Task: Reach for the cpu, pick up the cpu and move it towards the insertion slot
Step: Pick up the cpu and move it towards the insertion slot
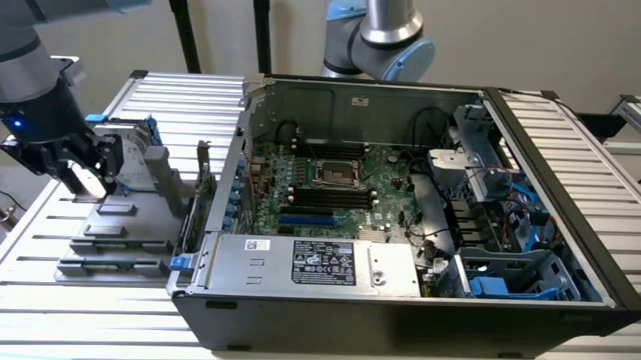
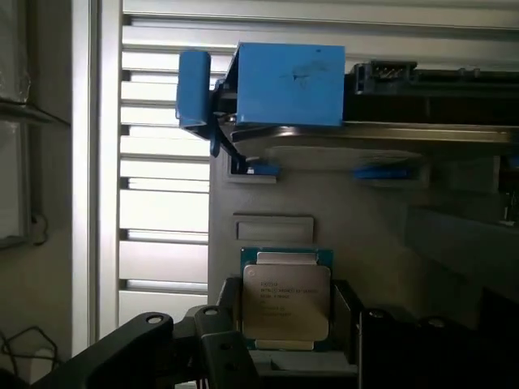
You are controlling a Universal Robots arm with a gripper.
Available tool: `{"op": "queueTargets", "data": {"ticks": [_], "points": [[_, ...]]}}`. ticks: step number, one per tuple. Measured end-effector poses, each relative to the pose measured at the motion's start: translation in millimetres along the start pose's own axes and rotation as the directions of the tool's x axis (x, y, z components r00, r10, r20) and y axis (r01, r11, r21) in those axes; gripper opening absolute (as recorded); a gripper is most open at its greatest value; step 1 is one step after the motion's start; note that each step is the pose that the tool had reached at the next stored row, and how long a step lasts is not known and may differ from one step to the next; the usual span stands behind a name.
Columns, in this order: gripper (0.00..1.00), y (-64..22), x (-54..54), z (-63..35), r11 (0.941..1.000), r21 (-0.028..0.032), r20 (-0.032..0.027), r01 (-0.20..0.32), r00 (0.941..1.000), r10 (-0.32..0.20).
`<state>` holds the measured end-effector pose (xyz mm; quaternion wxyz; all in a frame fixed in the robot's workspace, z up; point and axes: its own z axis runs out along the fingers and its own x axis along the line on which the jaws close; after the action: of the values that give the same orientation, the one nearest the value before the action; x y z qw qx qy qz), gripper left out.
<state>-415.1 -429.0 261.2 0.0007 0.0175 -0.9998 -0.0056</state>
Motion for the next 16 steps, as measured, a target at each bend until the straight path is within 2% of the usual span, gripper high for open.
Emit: {"op": "queueTargets", "data": {"ticks": [7,11,16], "points": [[0.55,-0.1,-15.2,-31.8,1.0,-0.002,-0.0012,0.0,1.0,0.0],[0.55,-0.5,-30.2,-50.1,1.0,-0.0036,-0.0038,0.0,1.0,0.0],[0.55,-1.0,-52.8,-71.6,1.0,-0.0088,-0.0077,0.001,1.0,-0.001]]}}
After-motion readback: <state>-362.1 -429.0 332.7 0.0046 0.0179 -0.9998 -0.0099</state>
